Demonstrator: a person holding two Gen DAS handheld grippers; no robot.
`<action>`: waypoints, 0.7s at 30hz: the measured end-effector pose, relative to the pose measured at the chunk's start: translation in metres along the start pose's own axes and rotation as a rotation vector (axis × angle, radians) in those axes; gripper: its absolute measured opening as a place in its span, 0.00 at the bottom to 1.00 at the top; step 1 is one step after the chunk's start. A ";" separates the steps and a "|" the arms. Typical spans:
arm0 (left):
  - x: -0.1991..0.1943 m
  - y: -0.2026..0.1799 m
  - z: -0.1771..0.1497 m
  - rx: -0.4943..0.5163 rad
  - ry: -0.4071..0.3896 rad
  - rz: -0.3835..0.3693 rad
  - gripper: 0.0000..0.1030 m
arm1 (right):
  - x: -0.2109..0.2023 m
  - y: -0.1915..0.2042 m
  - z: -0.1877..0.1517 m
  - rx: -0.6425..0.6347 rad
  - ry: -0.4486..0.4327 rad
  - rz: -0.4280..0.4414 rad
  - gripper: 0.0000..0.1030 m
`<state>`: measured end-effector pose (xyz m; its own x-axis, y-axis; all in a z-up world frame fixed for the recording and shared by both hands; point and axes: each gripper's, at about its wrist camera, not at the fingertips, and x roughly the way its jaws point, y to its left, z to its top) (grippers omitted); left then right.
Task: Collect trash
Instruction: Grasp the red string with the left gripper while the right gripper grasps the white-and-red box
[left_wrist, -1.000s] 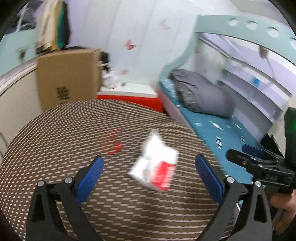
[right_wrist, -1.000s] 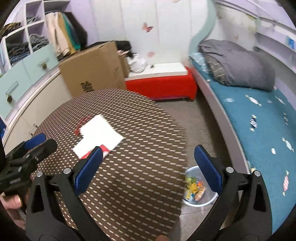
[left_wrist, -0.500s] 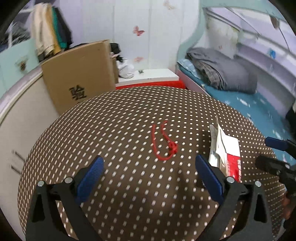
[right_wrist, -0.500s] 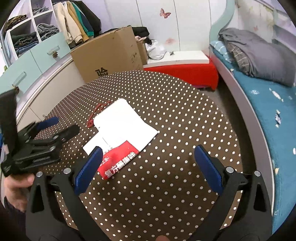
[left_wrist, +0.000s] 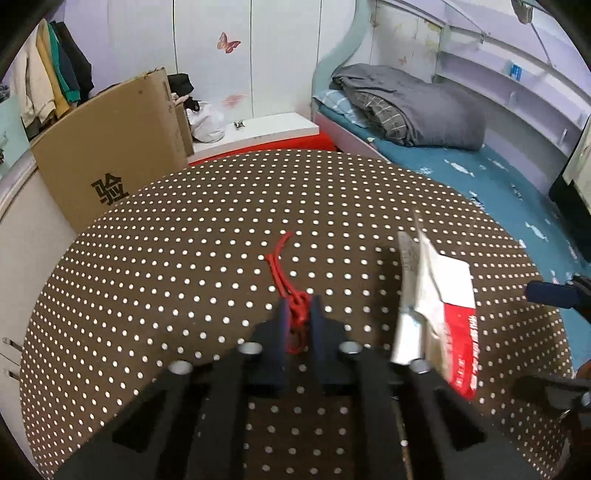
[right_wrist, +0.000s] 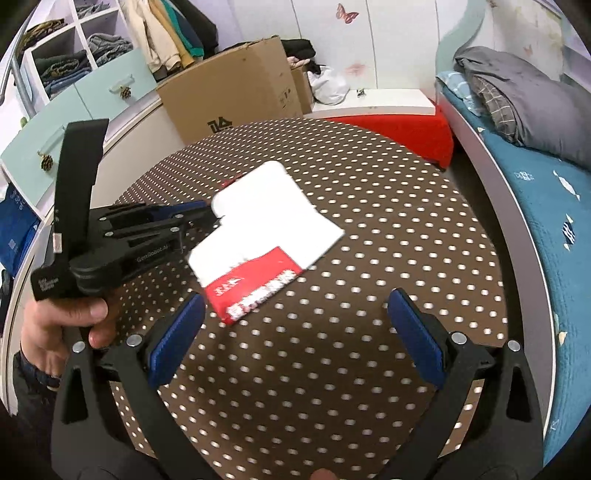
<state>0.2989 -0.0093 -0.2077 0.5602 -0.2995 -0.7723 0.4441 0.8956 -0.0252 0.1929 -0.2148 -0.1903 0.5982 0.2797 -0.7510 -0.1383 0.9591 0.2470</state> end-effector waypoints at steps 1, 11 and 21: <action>-0.002 0.001 -0.001 -0.009 -0.009 -0.006 0.07 | 0.002 0.003 0.002 0.004 0.004 -0.001 0.94; -0.027 0.028 -0.014 -0.115 -0.079 0.086 0.07 | 0.042 0.043 0.020 0.186 0.043 -0.108 0.94; -0.028 0.047 -0.014 -0.208 -0.072 0.055 0.07 | 0.065 0.063 0.025 0.024 0.018 -0.282 0.79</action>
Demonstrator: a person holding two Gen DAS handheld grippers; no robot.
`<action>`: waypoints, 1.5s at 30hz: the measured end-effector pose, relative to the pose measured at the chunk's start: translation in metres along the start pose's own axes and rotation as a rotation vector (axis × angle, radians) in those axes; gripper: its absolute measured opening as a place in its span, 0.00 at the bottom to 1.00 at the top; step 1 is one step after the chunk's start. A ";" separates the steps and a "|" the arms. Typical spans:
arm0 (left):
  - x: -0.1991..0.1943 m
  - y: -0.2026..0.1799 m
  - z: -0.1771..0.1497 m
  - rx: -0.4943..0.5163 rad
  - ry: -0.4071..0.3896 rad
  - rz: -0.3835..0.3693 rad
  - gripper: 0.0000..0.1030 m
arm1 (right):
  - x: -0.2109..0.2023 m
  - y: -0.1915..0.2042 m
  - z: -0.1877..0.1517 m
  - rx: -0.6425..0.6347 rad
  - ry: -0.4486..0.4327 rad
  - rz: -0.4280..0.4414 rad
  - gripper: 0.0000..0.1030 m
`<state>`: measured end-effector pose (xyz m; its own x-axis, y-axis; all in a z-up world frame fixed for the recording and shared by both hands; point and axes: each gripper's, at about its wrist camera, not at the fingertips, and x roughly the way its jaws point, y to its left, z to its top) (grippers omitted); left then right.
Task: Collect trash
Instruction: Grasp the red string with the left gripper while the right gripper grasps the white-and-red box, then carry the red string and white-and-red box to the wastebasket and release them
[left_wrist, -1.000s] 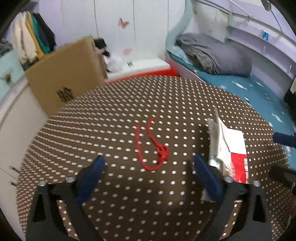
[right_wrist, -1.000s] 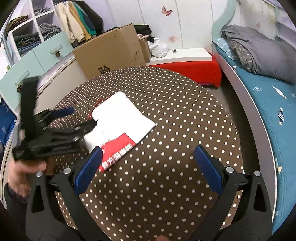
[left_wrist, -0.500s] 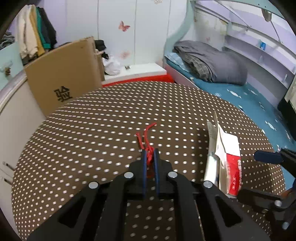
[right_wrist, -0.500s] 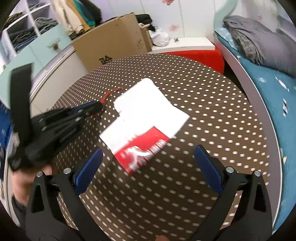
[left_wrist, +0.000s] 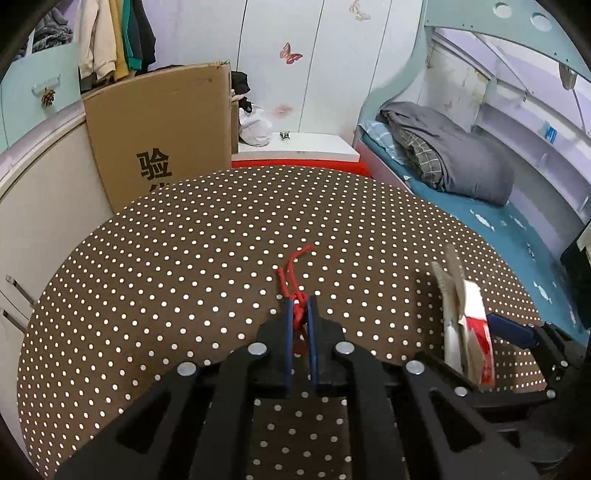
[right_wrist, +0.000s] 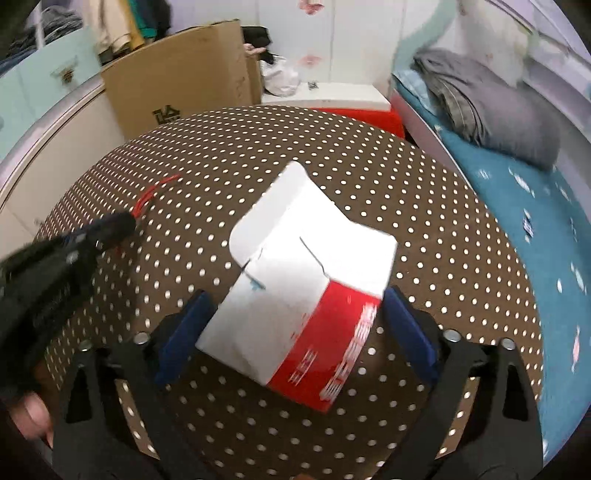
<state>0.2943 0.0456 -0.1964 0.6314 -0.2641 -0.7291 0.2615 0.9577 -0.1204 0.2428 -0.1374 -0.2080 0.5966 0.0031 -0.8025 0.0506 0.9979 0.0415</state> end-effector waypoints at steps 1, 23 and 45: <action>0.001 -0.001 0.001 0.001 0.001 -0.001 0.07 | -0.002 -0.003 -0.001 -0.006 -0.008 0.007 0.77; -0.022 -0.050 -0.015 0.054 -0.063 -0.154 0.07 | -0.067 -0.113 -0.043 0.056 -0.148 0.301 0.66; -0.041 -0.080 -0.035 0.066 -0.058 -0.128 0.07 | -0.043 -0.104 -0.035 -0.072 -0.029 0.270 0.44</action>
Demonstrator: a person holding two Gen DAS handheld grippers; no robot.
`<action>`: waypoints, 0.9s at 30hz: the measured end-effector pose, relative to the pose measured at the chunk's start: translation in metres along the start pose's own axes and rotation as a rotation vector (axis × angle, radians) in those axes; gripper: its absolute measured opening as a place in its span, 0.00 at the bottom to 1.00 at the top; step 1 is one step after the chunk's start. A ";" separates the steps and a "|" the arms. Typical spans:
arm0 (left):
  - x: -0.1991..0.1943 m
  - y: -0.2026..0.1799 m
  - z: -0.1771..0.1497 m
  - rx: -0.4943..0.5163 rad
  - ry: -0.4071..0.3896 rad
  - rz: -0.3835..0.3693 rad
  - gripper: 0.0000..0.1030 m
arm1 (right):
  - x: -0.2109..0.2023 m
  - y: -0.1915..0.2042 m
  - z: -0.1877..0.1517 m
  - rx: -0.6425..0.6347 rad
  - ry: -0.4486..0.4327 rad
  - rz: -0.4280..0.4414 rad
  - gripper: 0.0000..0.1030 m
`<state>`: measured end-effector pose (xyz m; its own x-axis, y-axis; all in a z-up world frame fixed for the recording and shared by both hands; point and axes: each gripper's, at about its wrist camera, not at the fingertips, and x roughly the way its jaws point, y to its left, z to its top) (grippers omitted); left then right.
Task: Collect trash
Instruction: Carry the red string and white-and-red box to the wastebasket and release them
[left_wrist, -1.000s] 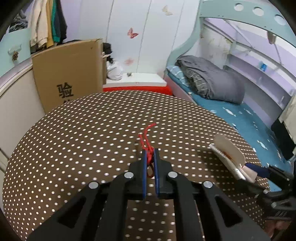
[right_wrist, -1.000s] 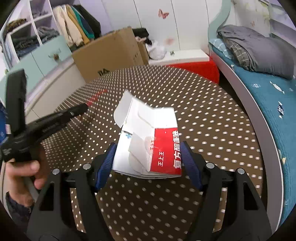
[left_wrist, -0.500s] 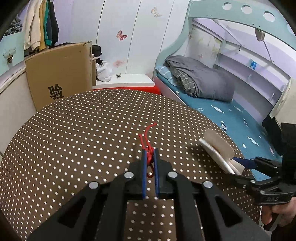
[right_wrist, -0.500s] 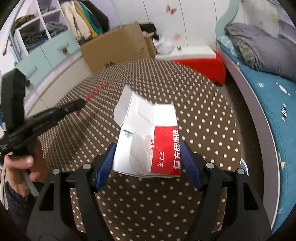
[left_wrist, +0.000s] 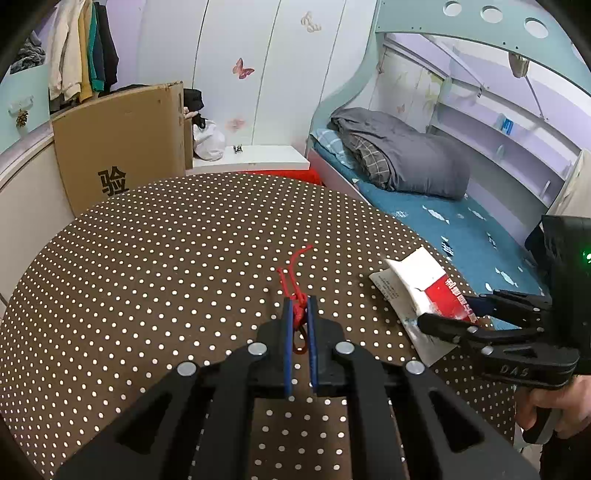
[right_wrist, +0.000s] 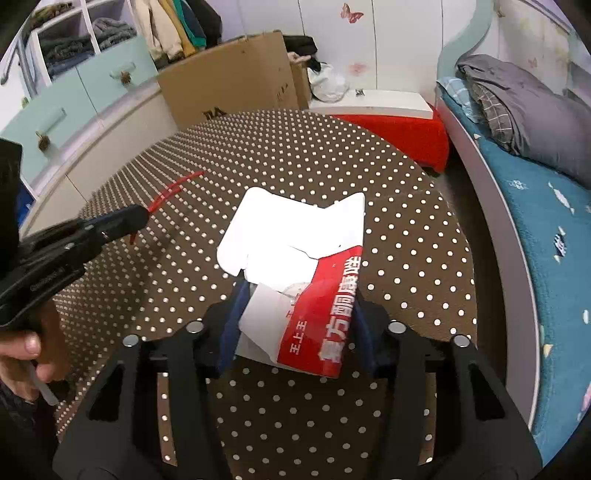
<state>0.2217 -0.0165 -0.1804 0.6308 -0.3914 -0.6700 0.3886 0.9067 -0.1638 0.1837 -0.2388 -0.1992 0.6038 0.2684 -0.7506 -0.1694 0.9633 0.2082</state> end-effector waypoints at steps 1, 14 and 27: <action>-0.001 0.000 0.000 -0.001 -0.001 0.000 0.07 | -0.003 -0.003 0.000 0.008 -0.012 0.014 0.43; -0.001 -0.017 0.008 0.009 -0.007 -0.020 0.07 | -0.015 -0.014 -0.002 0.013 -0.036 0.098 0.25; -0.011 -0.040 0.023 0.024 -0.040 -0.043 0.07 | -0.046 -0.049 0.006 0.107 -0.147 0.191 0.15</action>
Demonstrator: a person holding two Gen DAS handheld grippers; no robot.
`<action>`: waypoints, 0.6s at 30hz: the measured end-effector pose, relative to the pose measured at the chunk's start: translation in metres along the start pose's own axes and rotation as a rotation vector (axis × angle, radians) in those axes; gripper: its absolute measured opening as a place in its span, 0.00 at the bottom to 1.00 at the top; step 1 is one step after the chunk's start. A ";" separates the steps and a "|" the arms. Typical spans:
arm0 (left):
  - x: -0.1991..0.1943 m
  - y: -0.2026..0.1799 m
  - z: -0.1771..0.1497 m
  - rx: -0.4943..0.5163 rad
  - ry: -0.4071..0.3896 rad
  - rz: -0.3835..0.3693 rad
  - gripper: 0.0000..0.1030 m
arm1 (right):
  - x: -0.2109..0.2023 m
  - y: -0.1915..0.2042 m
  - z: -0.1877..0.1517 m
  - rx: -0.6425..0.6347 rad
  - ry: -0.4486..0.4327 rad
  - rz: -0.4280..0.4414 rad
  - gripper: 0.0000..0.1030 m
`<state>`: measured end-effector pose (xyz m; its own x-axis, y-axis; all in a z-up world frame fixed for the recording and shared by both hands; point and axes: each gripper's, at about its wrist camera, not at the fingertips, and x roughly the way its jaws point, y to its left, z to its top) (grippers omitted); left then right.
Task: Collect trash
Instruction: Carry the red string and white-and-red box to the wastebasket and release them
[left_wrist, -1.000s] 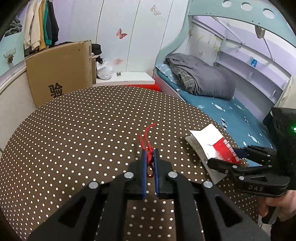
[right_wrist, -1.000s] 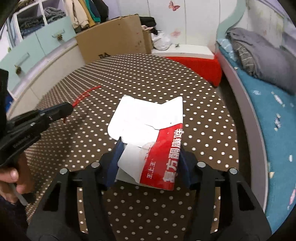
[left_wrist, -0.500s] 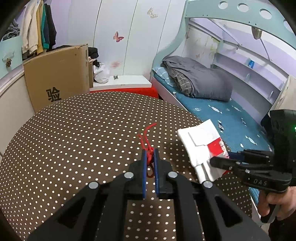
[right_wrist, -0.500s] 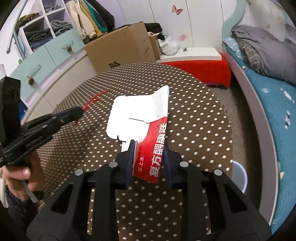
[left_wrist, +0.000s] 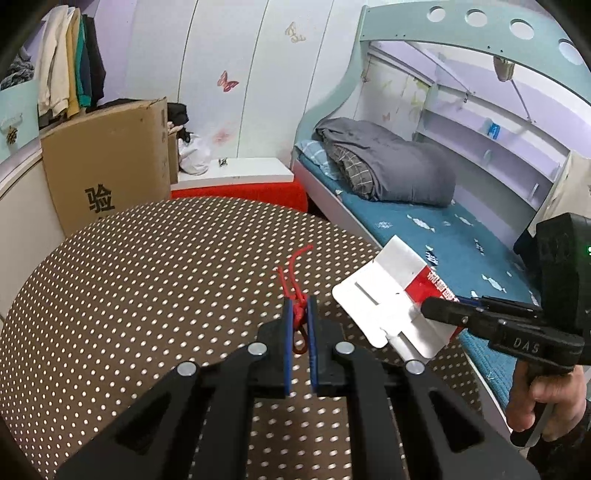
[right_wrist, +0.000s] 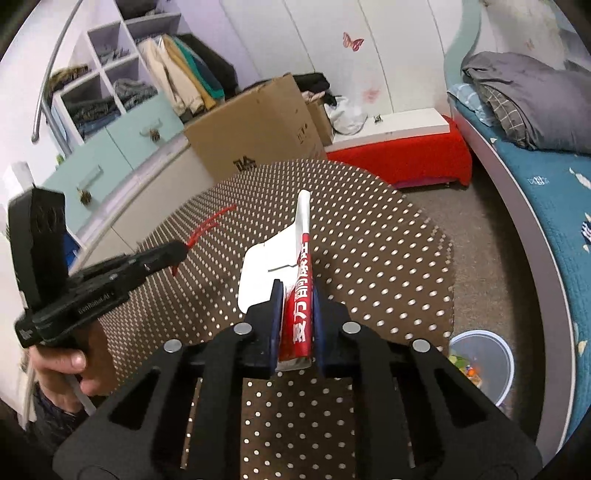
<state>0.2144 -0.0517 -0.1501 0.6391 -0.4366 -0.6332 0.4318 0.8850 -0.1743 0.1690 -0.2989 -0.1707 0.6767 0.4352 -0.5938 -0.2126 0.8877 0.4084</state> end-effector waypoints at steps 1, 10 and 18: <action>0.000 -0.004 0.003 0.001 -0.003 -0.010 0.07 | -0.005 -0.004 0.002 0.005 -0.013 0.002 0.15; 0.005 -0.068 0.032 0.063 -0.037 -0.093 0.07 | -0.081 -0.067 0.027 0.100 -0.190 -0.059 0.15; 0.029 -0.131 0.049 0.109 -0.019 -0.186 0.07 | -0.095 -0.158 0.008 0.243 -0.168 -0.232 0.15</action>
<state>0.2077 -0.1879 -0.1093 0.5532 -0.5945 -0.5836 0.6089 0.7667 -0.2037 0.1435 -0.4820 -0.1735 0.7979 0.1785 -0.5758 0.1193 0.8895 0.4411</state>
